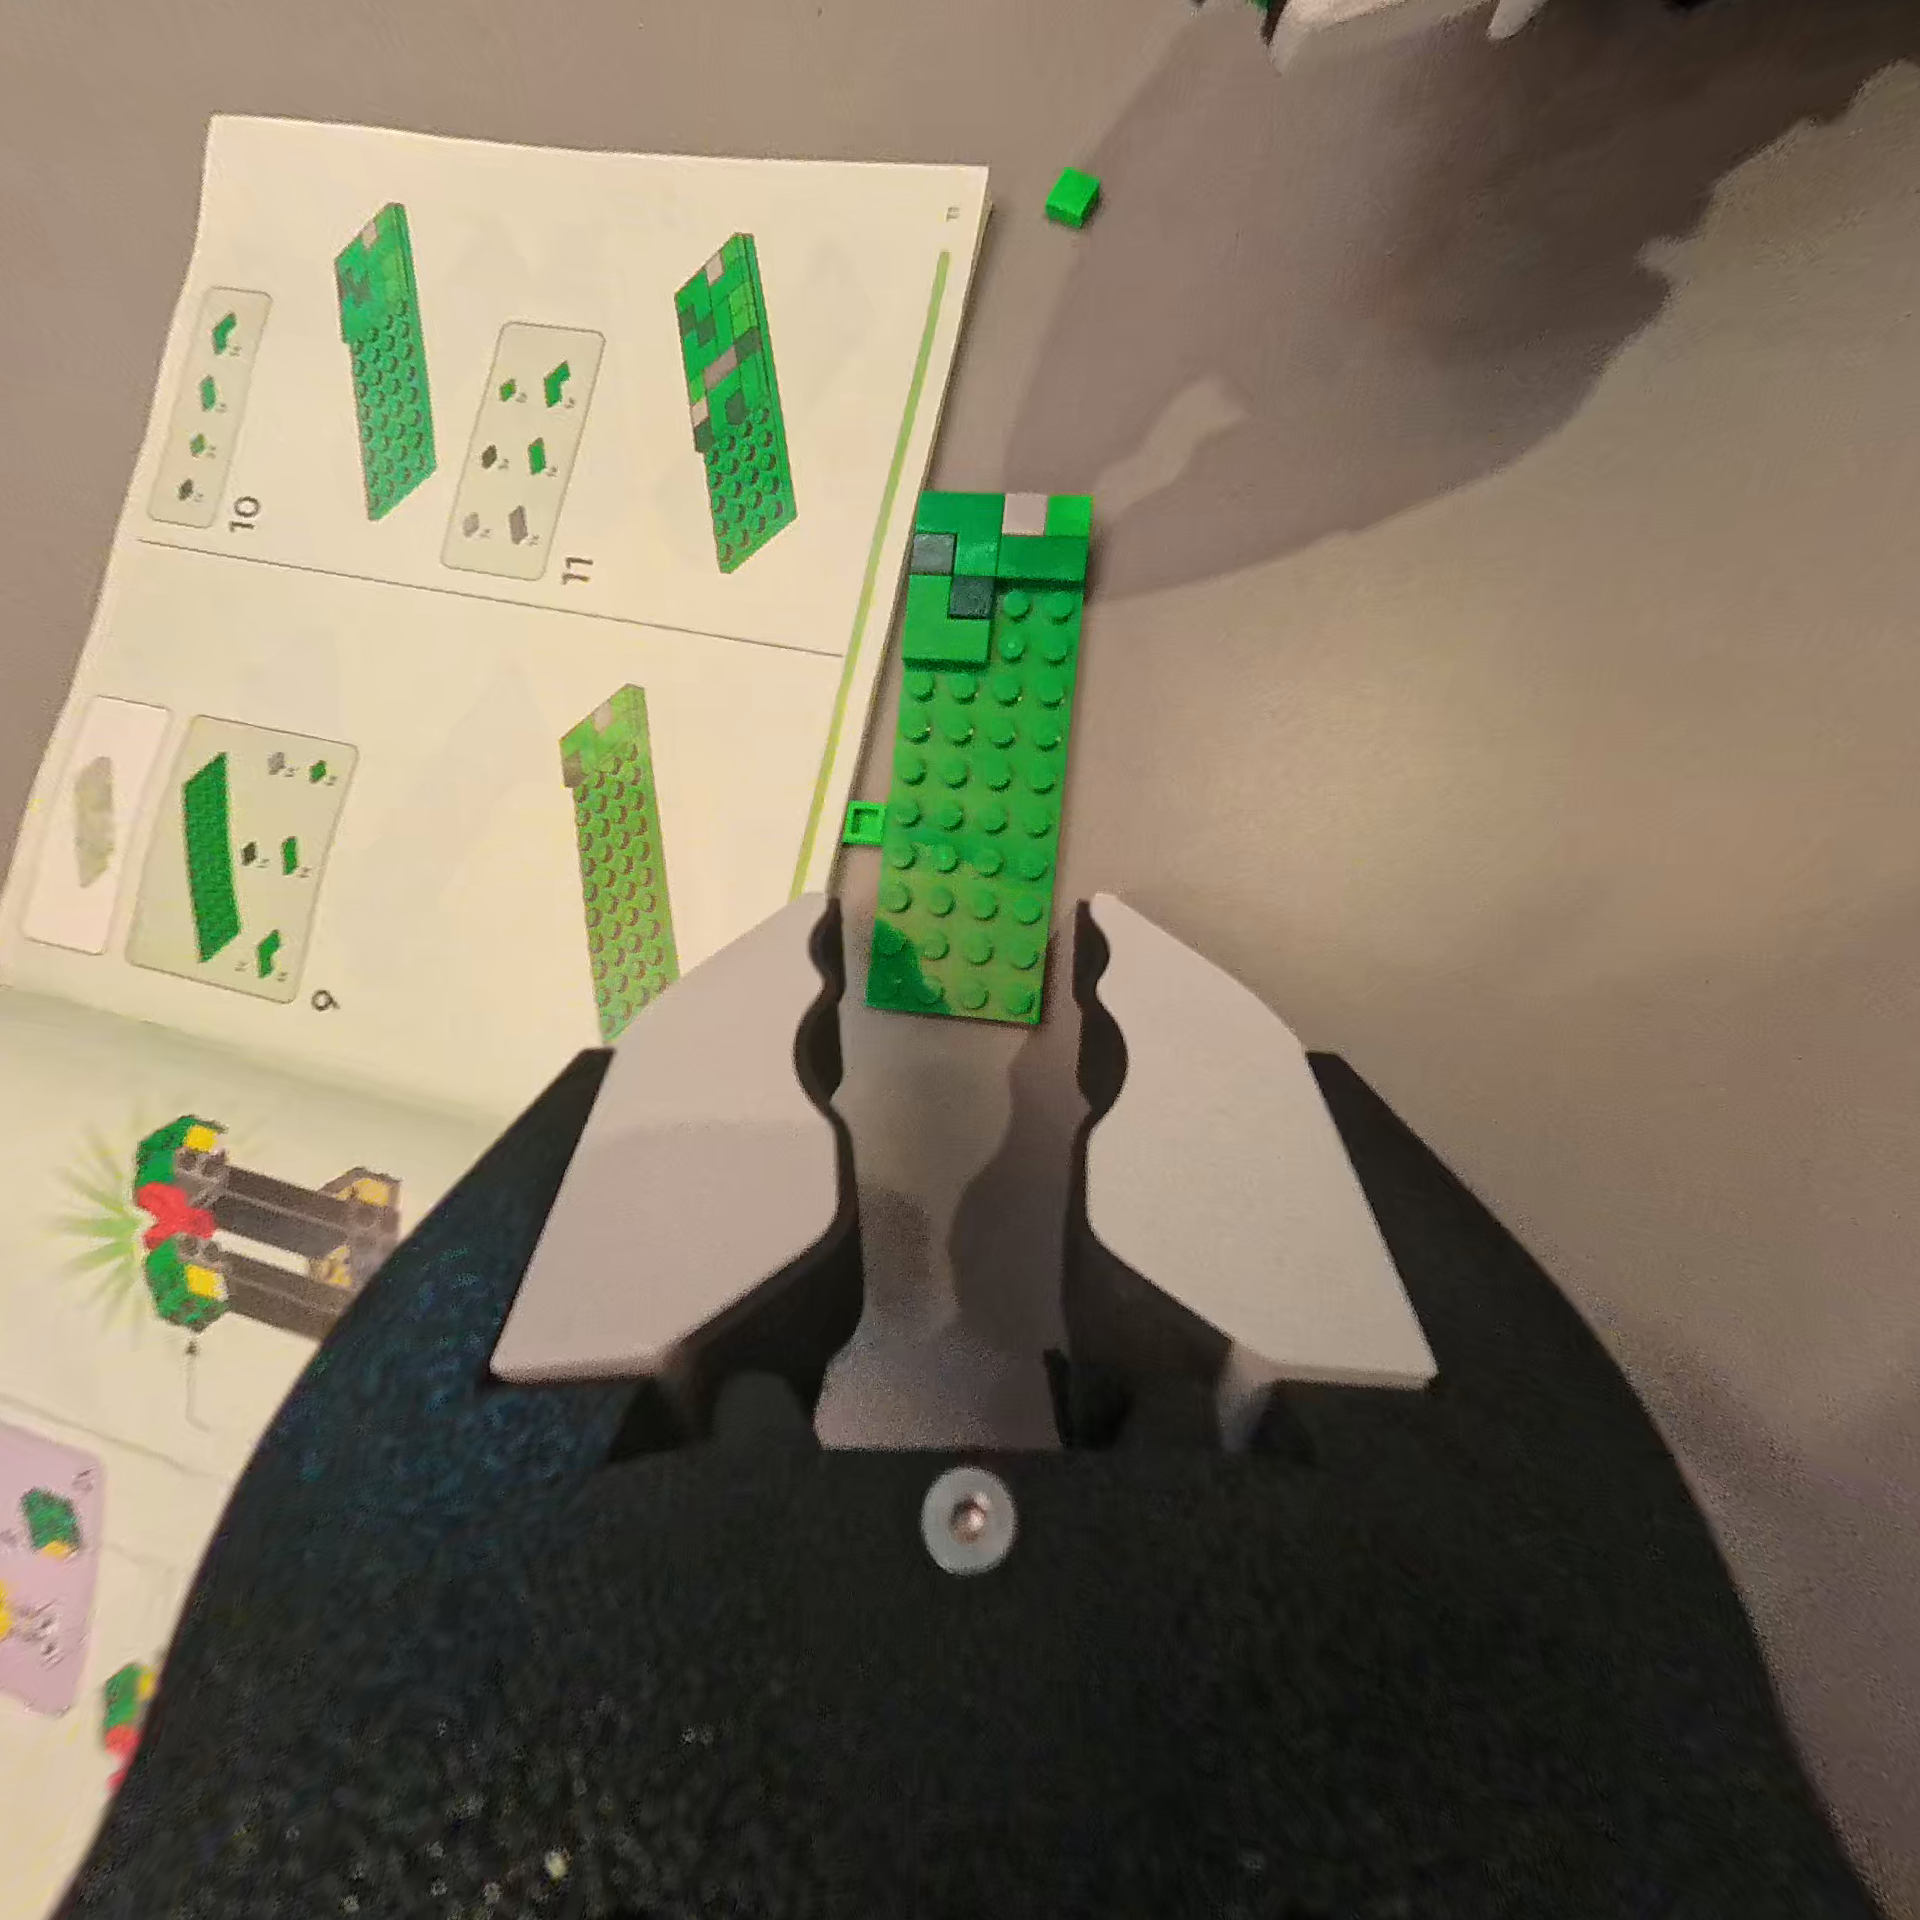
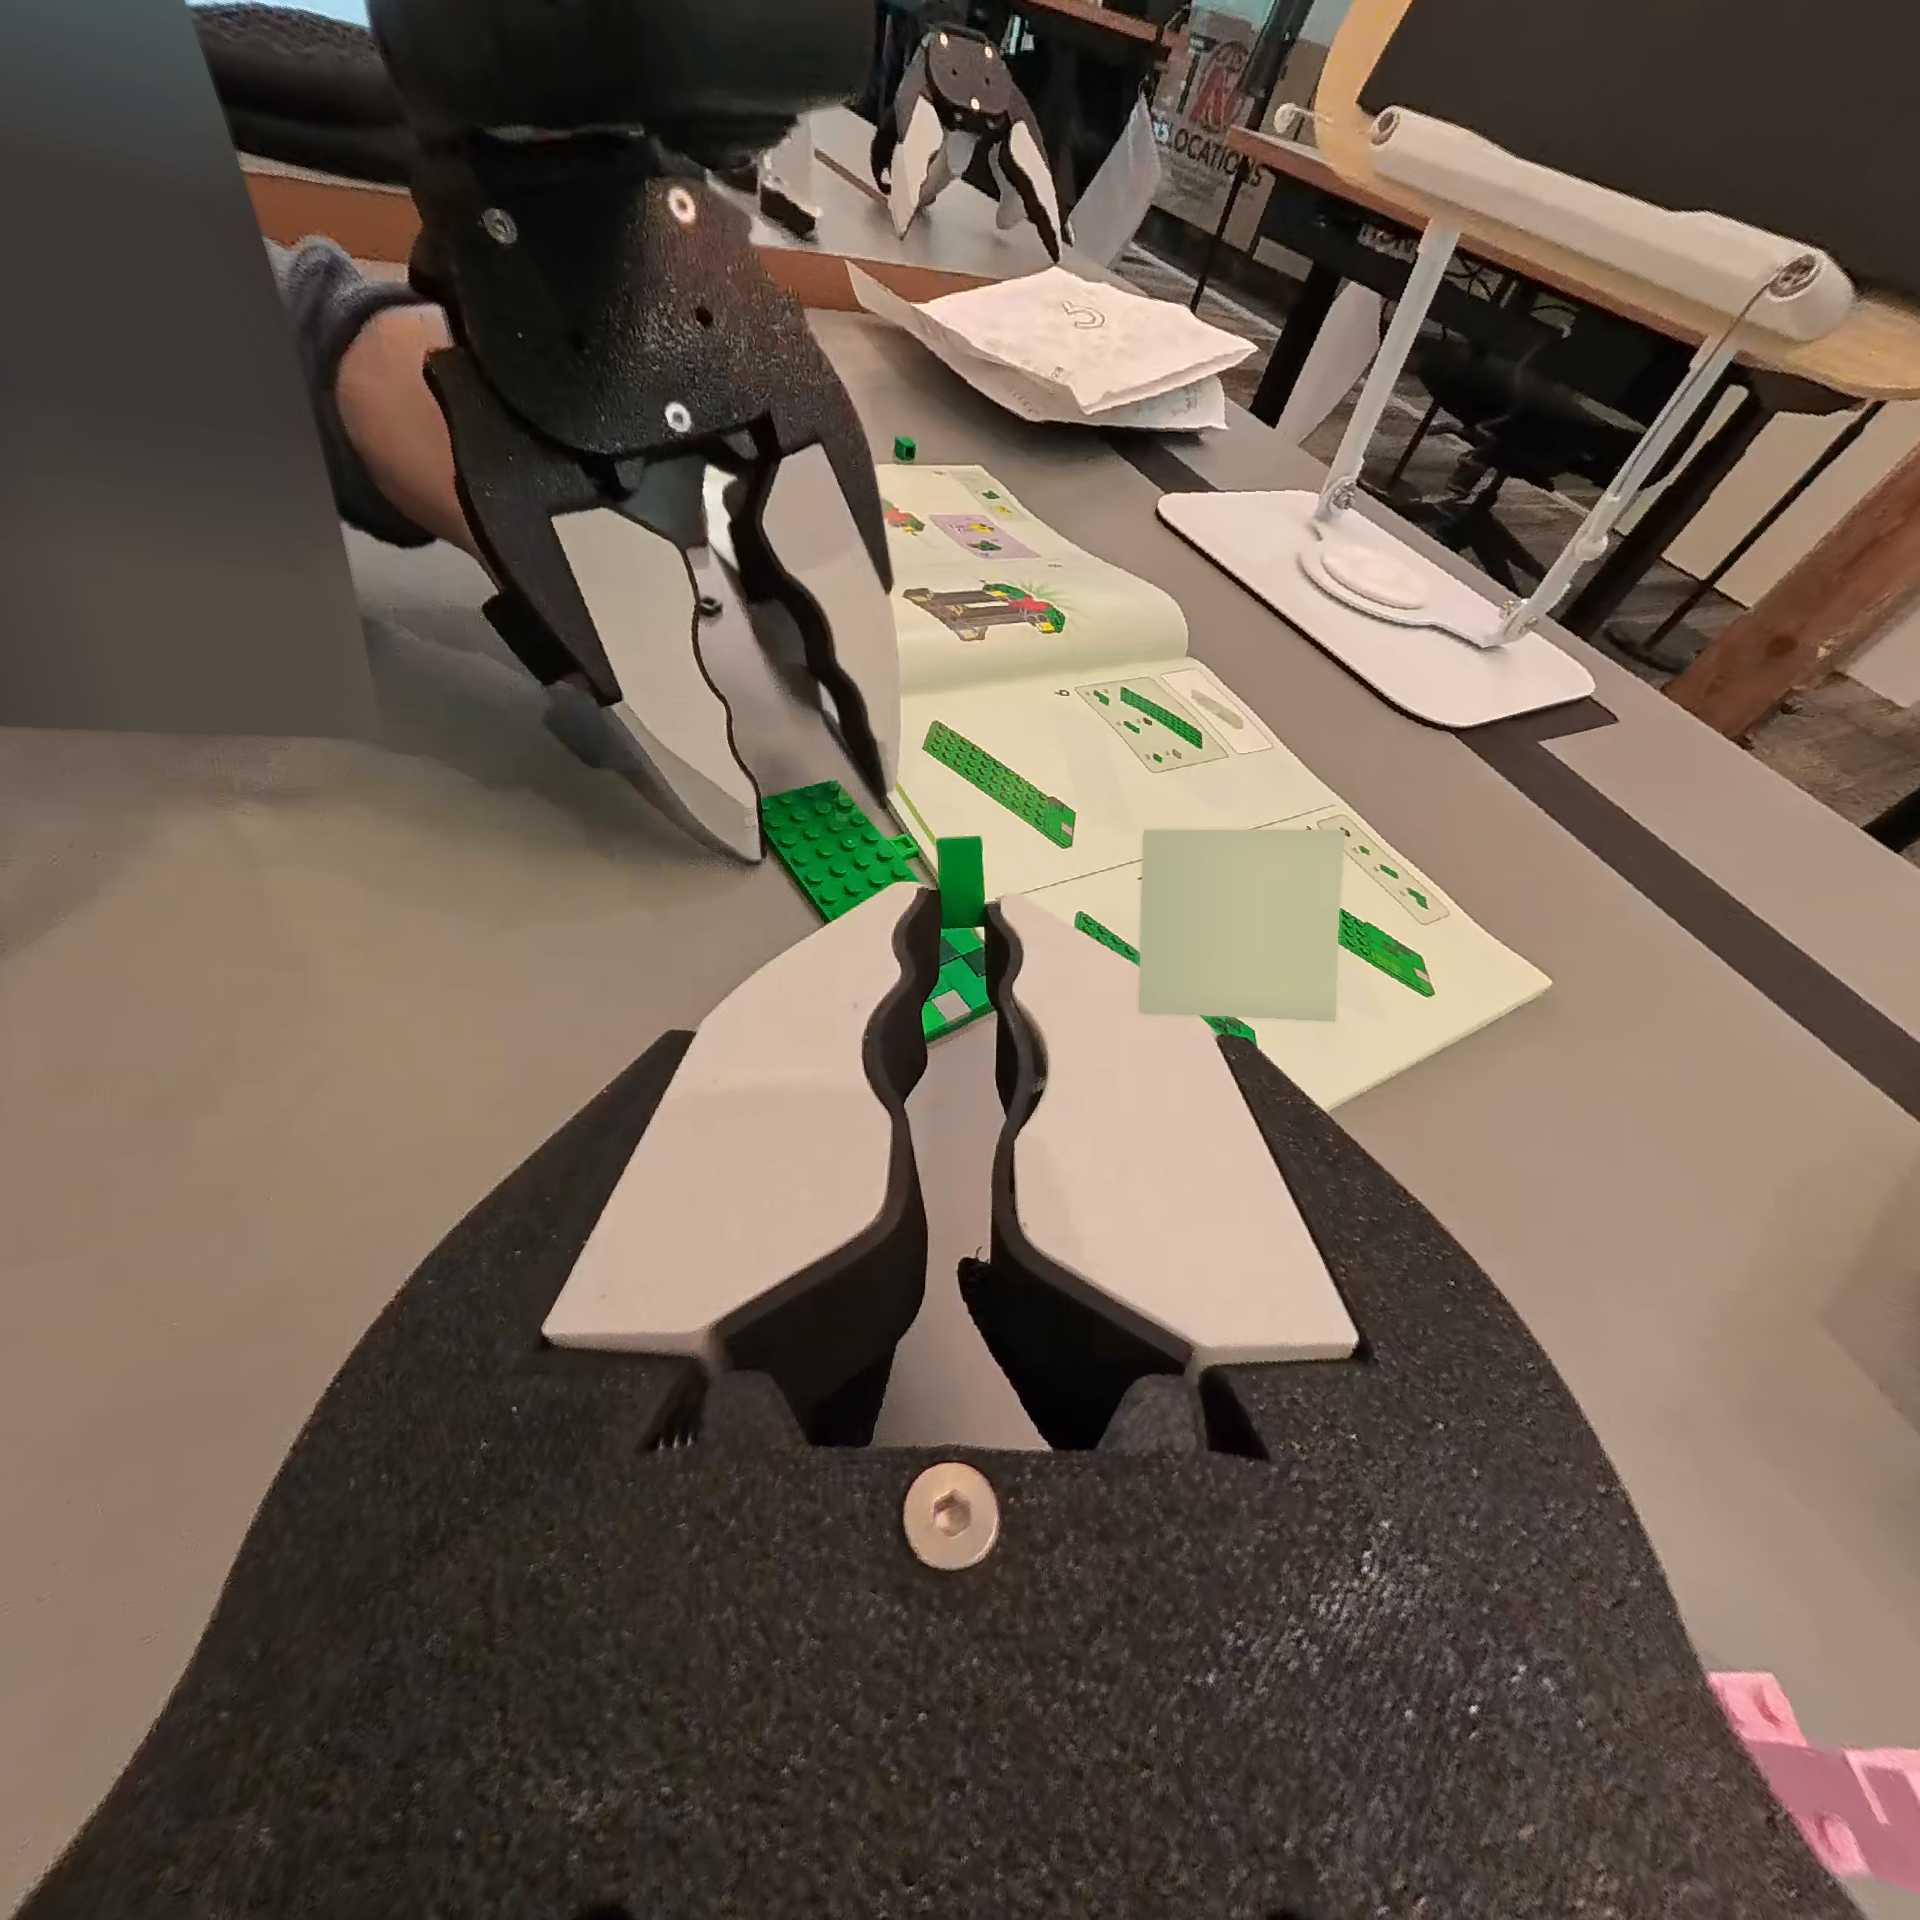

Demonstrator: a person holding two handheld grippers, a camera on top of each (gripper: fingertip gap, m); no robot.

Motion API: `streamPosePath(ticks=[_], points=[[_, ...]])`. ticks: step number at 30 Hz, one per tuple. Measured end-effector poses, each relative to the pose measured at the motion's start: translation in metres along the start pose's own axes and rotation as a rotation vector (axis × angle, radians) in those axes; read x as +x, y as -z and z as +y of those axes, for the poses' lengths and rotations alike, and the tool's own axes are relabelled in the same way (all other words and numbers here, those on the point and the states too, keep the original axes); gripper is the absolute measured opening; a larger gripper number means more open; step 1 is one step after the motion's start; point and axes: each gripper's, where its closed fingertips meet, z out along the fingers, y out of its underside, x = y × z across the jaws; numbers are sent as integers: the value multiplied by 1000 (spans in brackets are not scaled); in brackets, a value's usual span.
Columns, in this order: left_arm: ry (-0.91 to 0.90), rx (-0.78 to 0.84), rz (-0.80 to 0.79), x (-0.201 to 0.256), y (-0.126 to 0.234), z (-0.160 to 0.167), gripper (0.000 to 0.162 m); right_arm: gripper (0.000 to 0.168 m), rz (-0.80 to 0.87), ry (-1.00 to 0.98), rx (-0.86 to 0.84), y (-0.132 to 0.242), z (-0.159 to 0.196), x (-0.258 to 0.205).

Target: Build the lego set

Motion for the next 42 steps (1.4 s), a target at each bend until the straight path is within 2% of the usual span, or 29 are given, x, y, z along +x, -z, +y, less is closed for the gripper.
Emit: streamPosePath(ticks=[2, 7, 12, 16, 18, 23, 31, 33, 42], points=[[-12, -16, 3, 0, 0, 0, 44, 8, -7, -3, 7, 0, -1, -1], [29, -48, 159, 10, -3, 0, 42, 8, -18, -3, 10, -1, -2, -4], [-23, -88, 185, 13, -2, 1, 32, 8, -29, 0, 11, -2, -3, -7], [-67, -103, 242, 34, 6, 6, 32, 8, -34, 1, 5, -3, -2, -8], [-69, -85, 249, 41, 8, 6, 33, 8, -38, 2, 4, -3, -3, -9], [-74, -22, 230, 42, 2, -1, 48, 8, -54, 1, -3, -4, -2, -12], [-67, 23, 233, 39, 0, -3, 41, 8, -71, -6, -15, -5, 0, -15], [-67, 50, 234, 39, 0, -4, 32, 8, -73, -6, -20, -6, 1, -15], [-148, 248, 222, 32, 5, -20, 31, 8, -119, 15, -69, -6, 4, -24]])
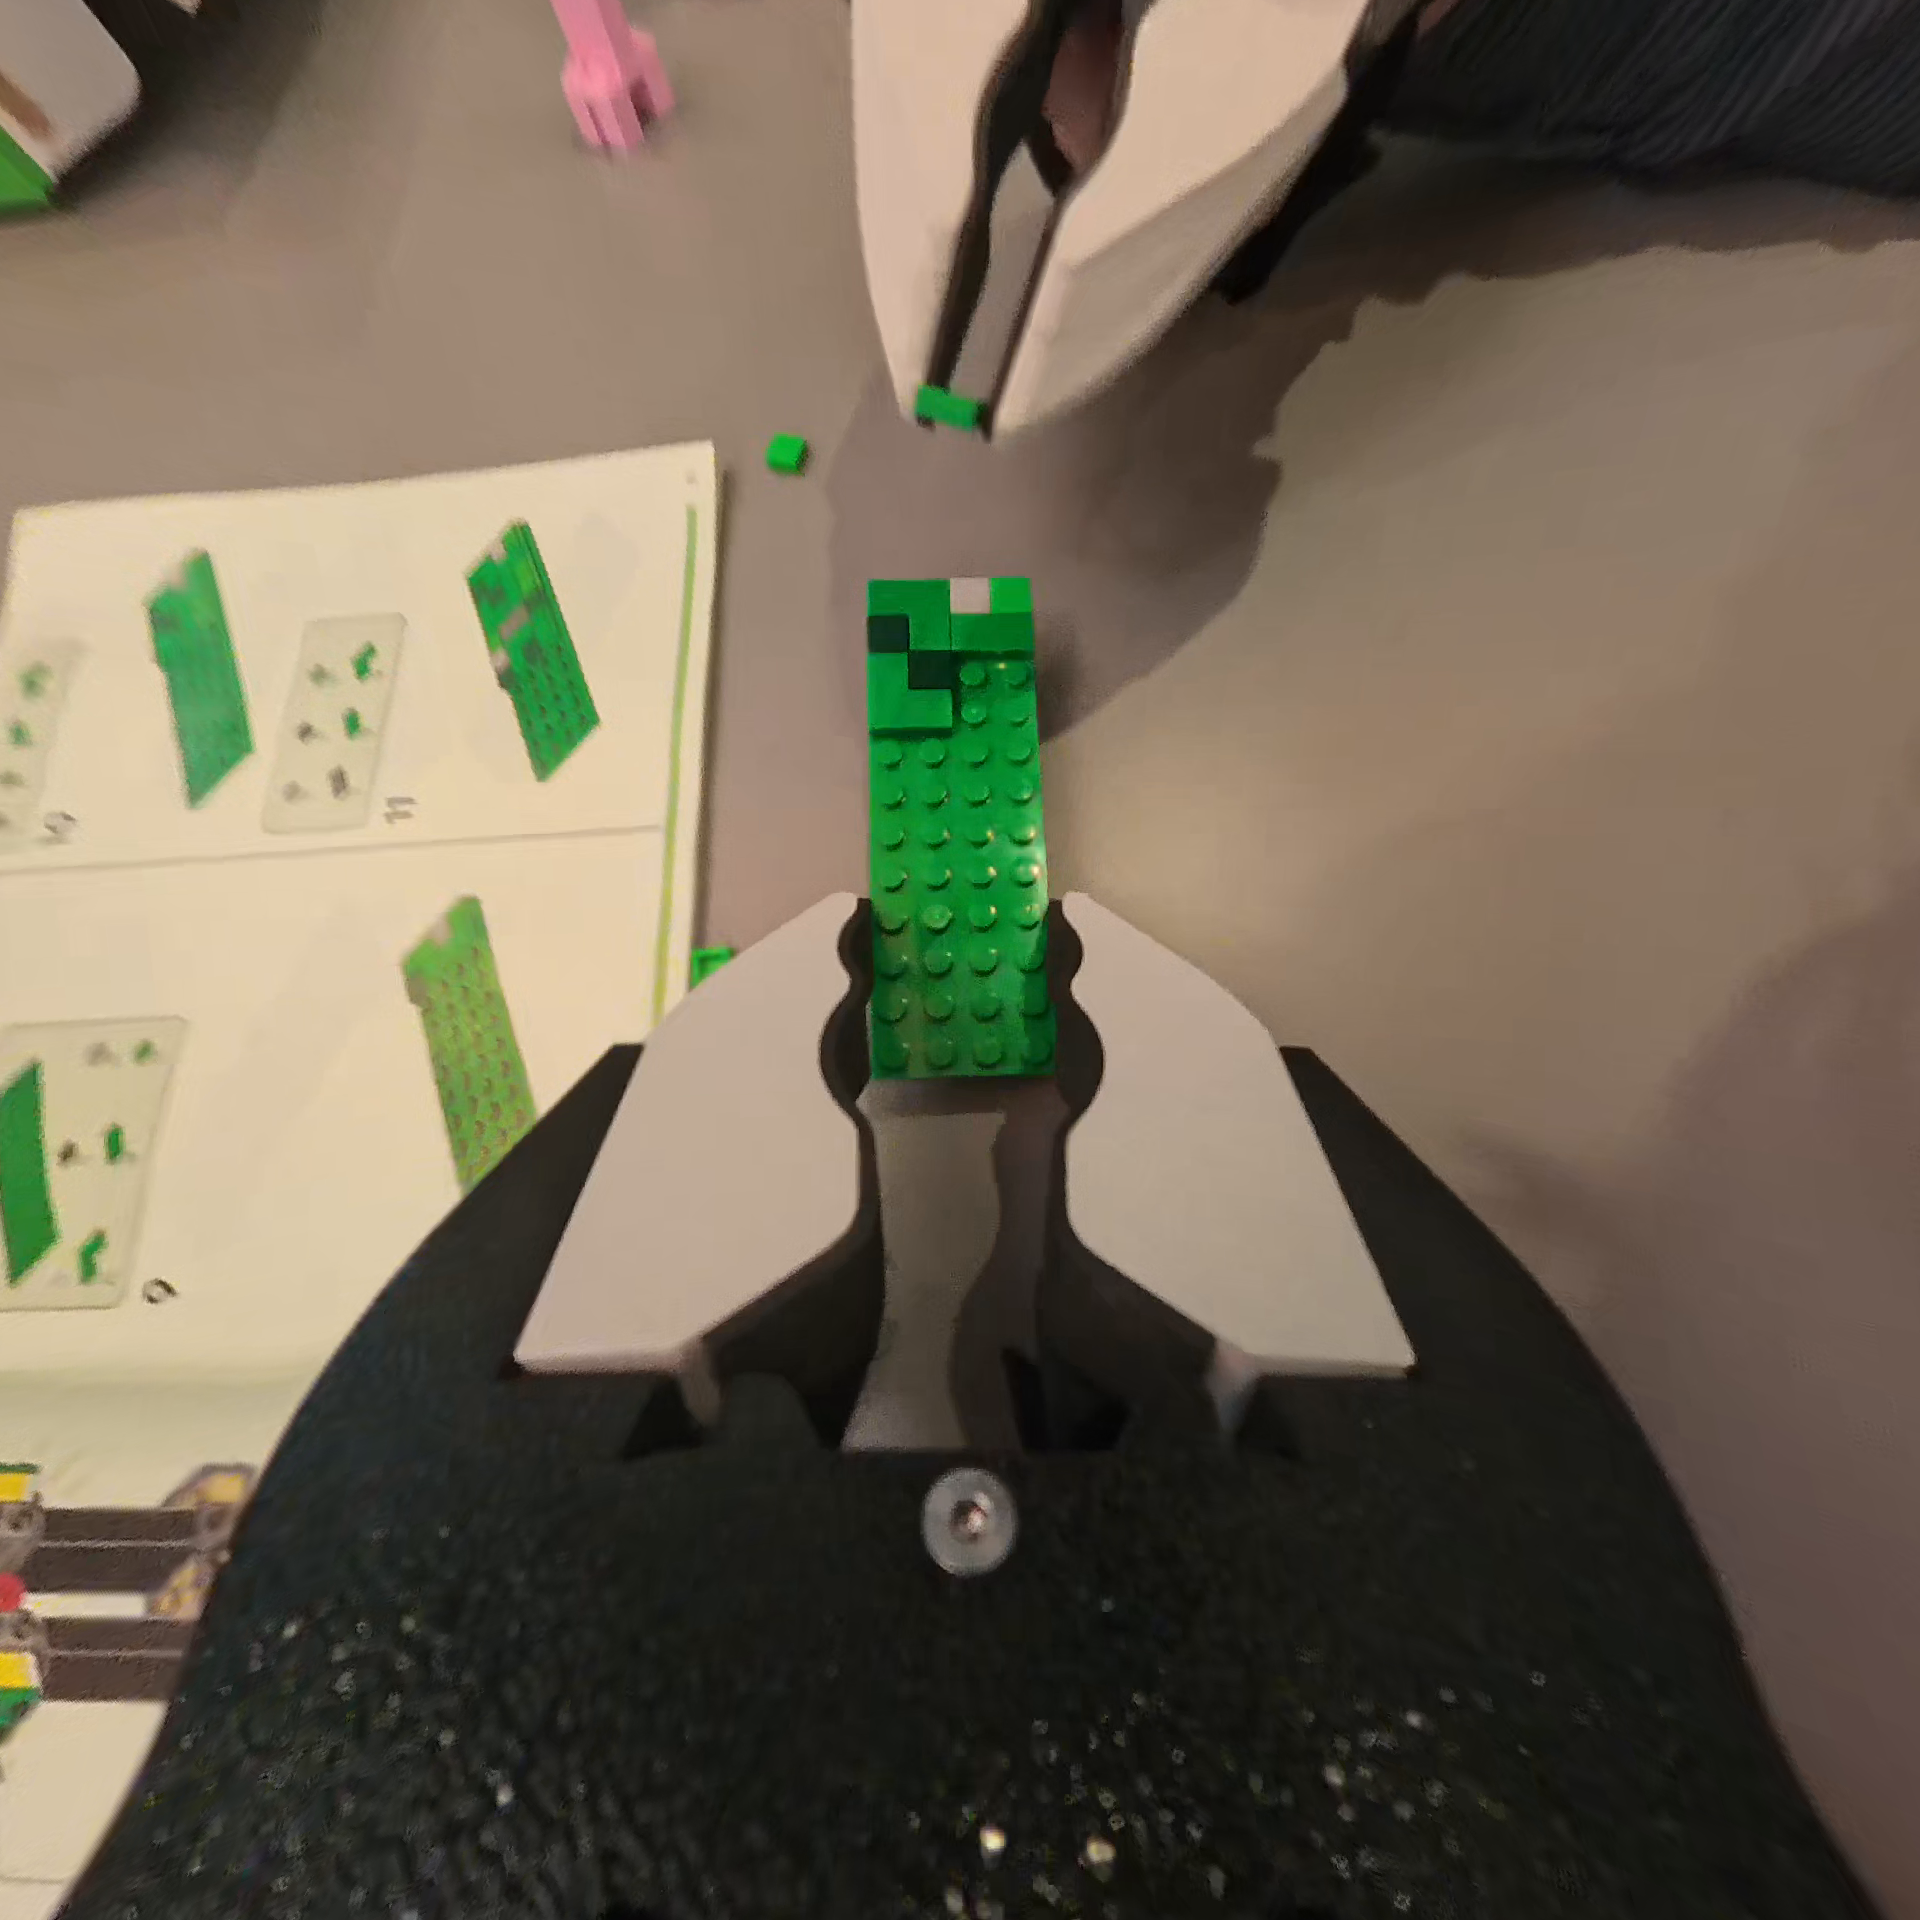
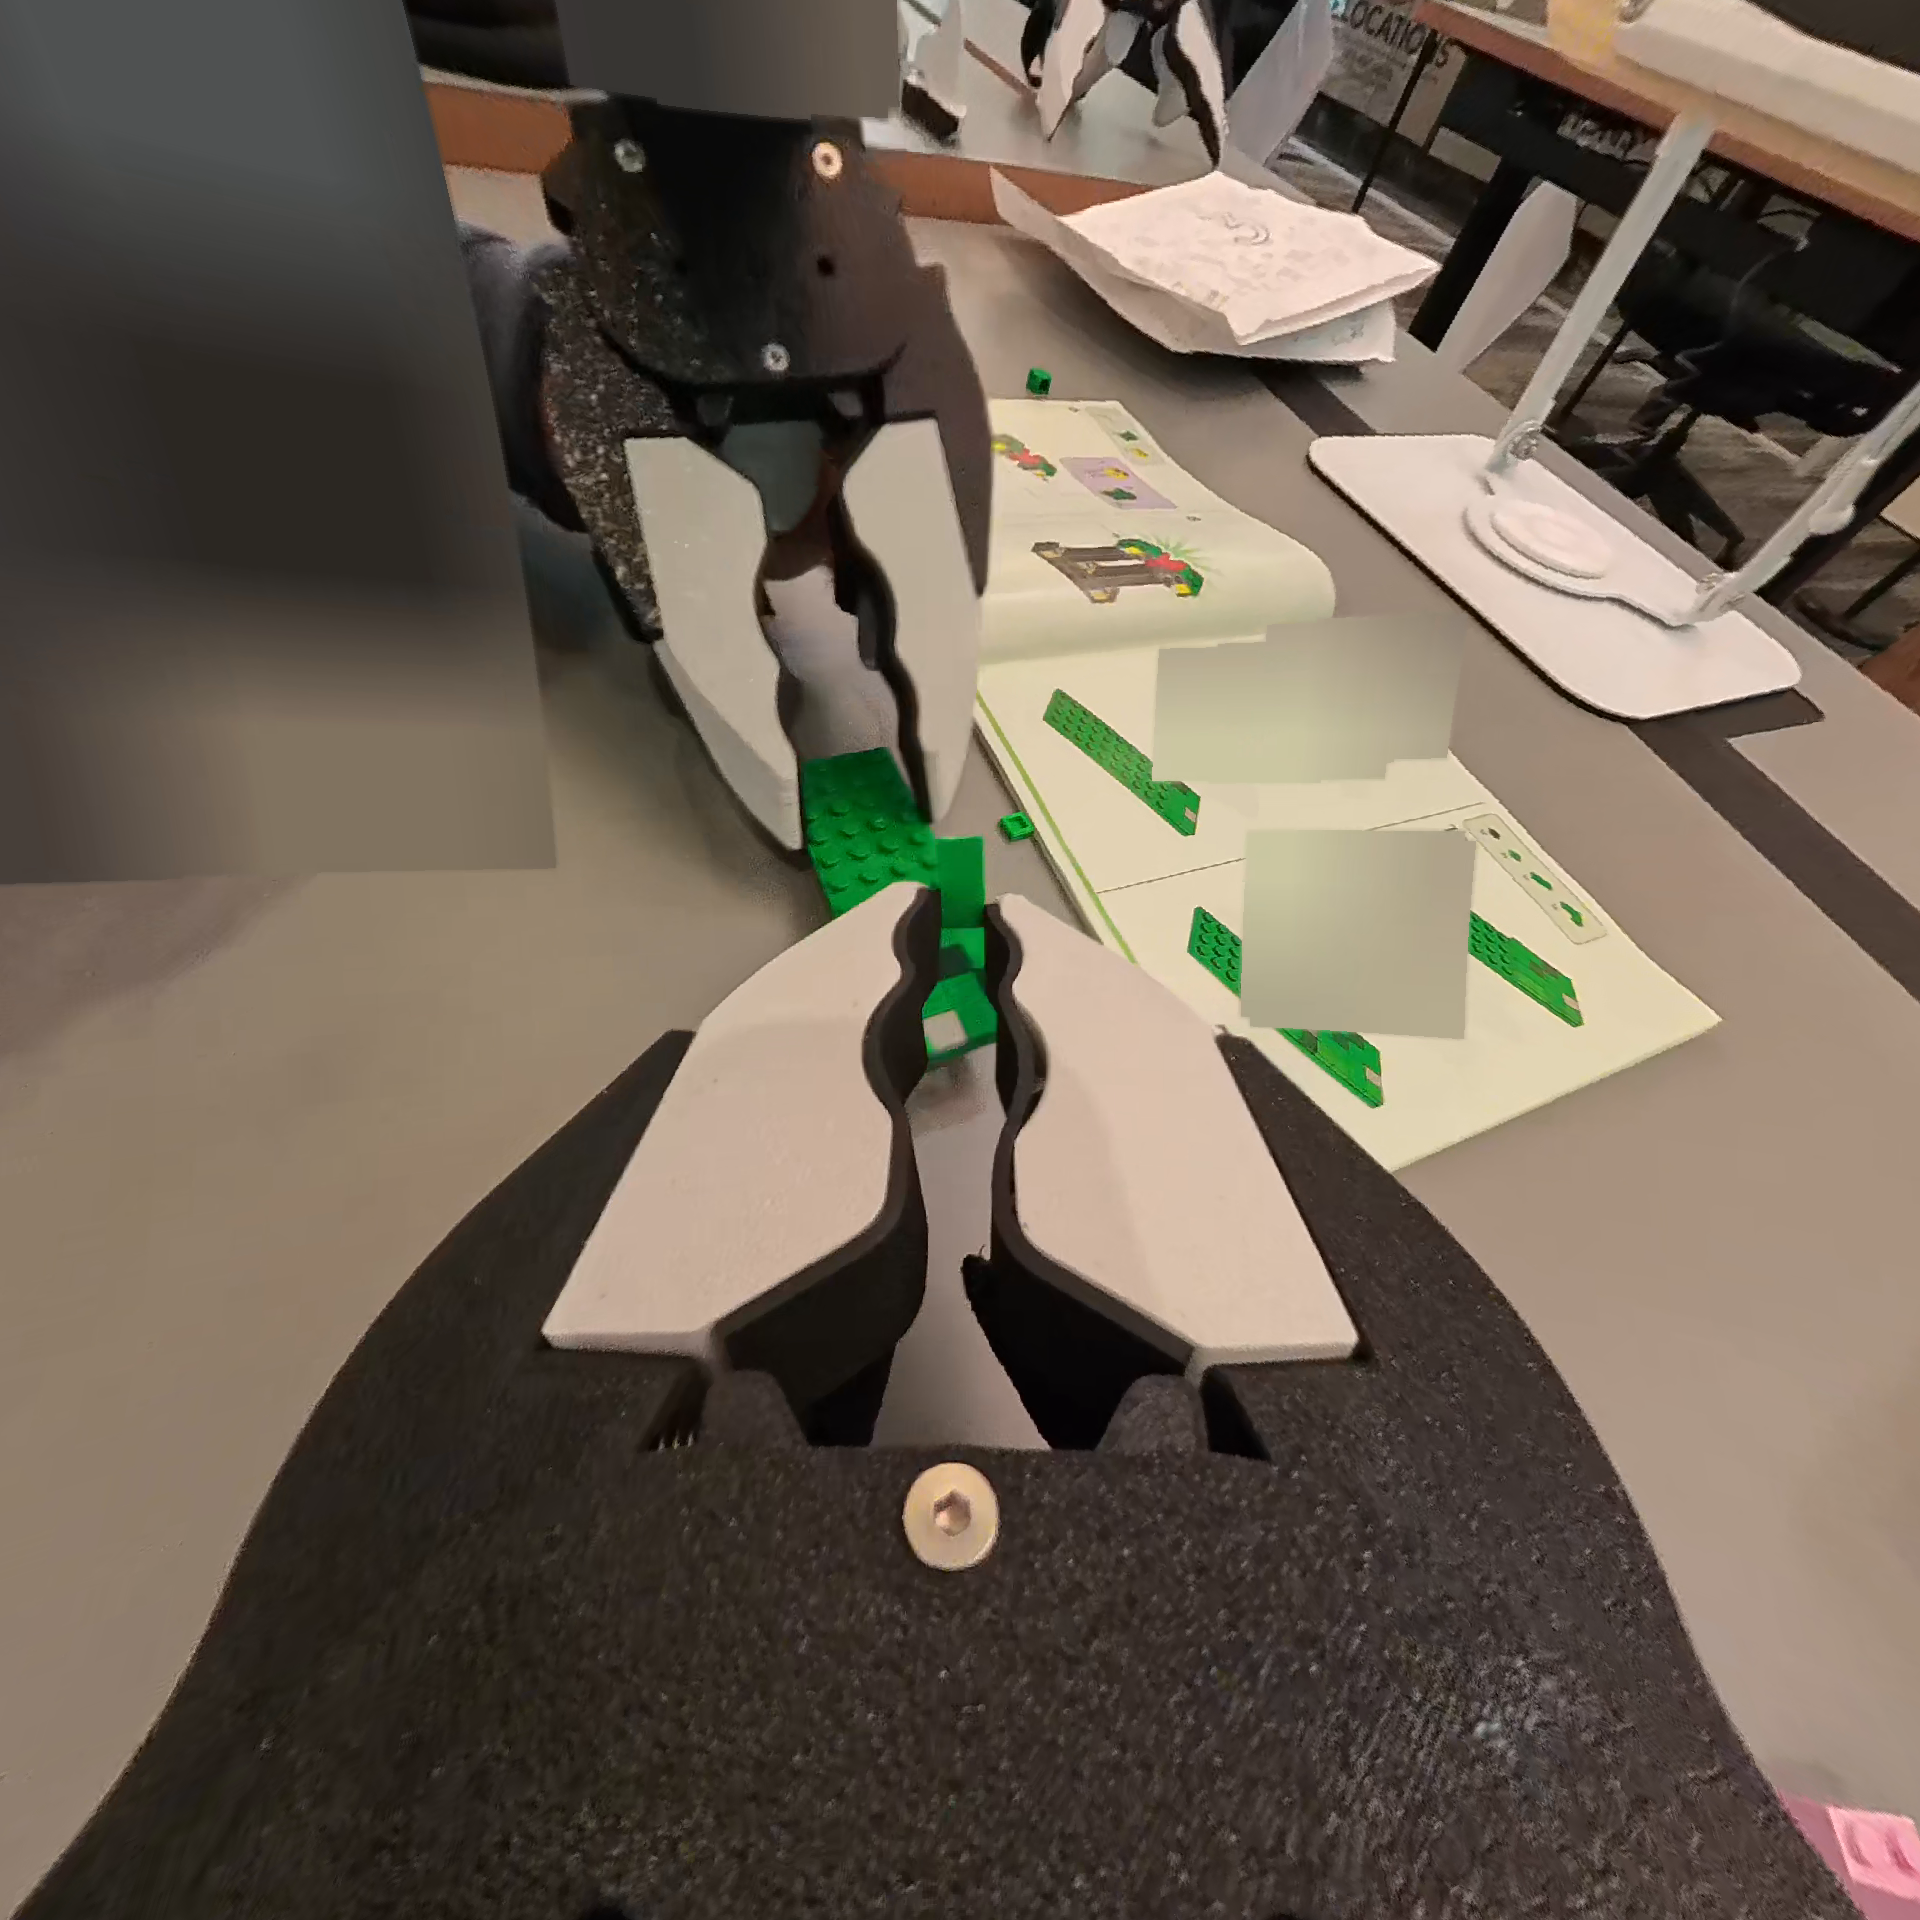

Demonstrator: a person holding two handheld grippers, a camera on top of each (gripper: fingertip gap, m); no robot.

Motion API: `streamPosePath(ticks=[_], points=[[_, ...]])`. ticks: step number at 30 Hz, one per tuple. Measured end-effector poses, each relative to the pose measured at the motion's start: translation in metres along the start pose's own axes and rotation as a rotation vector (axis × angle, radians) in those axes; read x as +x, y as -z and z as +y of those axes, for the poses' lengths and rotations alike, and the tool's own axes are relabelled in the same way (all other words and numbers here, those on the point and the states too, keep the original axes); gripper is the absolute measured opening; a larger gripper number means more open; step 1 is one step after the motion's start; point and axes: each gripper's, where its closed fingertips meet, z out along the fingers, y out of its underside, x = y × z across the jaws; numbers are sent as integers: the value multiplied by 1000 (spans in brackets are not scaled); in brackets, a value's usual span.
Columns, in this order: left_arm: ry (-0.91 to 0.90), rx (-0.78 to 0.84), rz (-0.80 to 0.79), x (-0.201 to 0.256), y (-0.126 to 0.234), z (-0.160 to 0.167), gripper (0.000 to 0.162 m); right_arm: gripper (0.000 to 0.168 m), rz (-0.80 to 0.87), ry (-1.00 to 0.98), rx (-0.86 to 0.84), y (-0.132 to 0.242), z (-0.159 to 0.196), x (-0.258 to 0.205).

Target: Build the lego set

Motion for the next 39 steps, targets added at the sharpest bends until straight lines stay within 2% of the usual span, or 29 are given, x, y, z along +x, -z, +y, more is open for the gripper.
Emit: streamPosePath(ticks=[8, 12, 23, 30, 39], points=[[-32, 107, 104, 1, 1, -9, 31, 8, 13, 57, -21, 0, -4, -4], [-22, 169, 60, -6, 4, -14, 31, 7, 23, 50, -16, 0, -6, -2], [-16, 150, 29, -13, 3, -8, 31, 7, 114, 78, -46, 3, -5, 11], [-133, 77, -18, -7, -5, 0, 31, 8, 147, 92, -77, 4, 1, 15], [-114, 128, -11, -8, 0, -6, 31, 8, 163, 117, -81, 3, 3, 16]])
